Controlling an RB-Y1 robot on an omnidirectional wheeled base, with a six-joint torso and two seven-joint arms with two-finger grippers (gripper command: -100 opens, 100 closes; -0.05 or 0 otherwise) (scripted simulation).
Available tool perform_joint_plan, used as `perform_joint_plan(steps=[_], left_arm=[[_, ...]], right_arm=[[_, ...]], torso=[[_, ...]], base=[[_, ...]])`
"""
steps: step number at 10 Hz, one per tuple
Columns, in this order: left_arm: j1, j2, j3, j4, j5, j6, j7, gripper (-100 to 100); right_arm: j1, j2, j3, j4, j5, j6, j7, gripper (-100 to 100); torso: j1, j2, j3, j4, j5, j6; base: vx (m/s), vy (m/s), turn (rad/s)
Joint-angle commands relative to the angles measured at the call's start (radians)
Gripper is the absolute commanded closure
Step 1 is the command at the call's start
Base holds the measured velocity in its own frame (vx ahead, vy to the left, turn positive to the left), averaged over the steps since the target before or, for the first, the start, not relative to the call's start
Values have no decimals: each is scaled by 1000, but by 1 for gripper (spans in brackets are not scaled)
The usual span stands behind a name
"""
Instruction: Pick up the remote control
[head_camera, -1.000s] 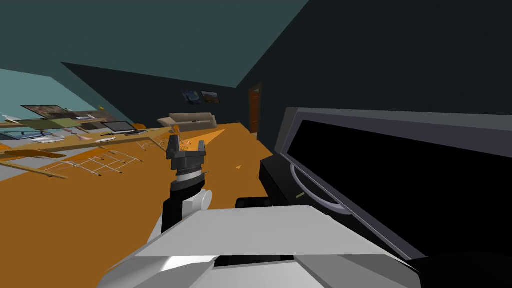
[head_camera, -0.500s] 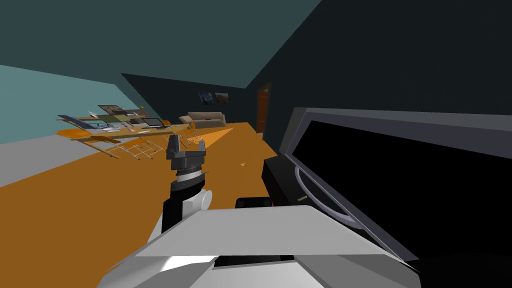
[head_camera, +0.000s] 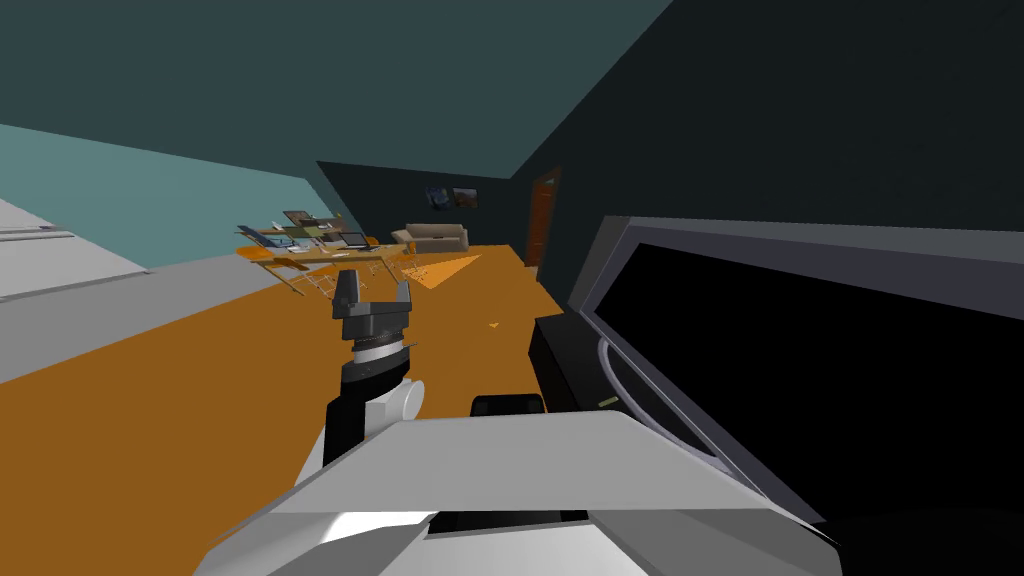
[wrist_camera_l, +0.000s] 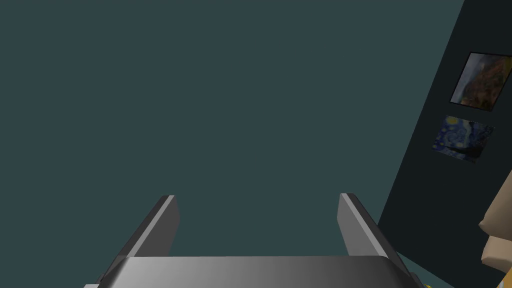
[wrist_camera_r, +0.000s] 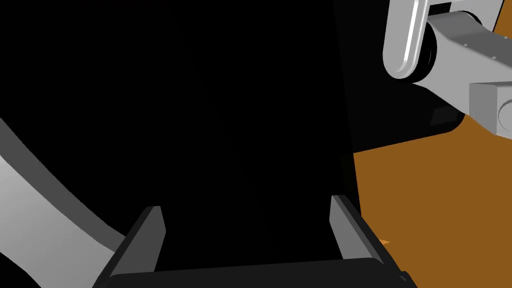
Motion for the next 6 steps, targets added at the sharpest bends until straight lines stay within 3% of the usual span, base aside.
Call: perform_joint_plan(steps=[1,3,4,5,6], left_arm=[[0,0,0,0,0,0,0,0],[0,0,0,0,0,0,0,0],[0,0,0,0,0,0,0,0],[0,0,0,0,0,0,0,0],[0,0,0,0,0,0,0,0]], right_arm=[[4,-6,5,32,28,28,8,-100],[4,-6,5,32,28,28,8,-100],[-15,4,9,98,60,45,23,-100],[-15,4,9,89,60,45,23,-100],[-25,12,11,123,73,53,29,-100]], torso=[[0,0,0,0,0,0],[-2,2,1,0,-1,1],[0,0,0,0,0,2],[-3,2,1,0,0,0],[-5,2,1,0,-1,1]], base=[[-94,-62,312],[-57,-41,41],[-92,-80,338],[-92,-113,239],[-76,-91,146]])
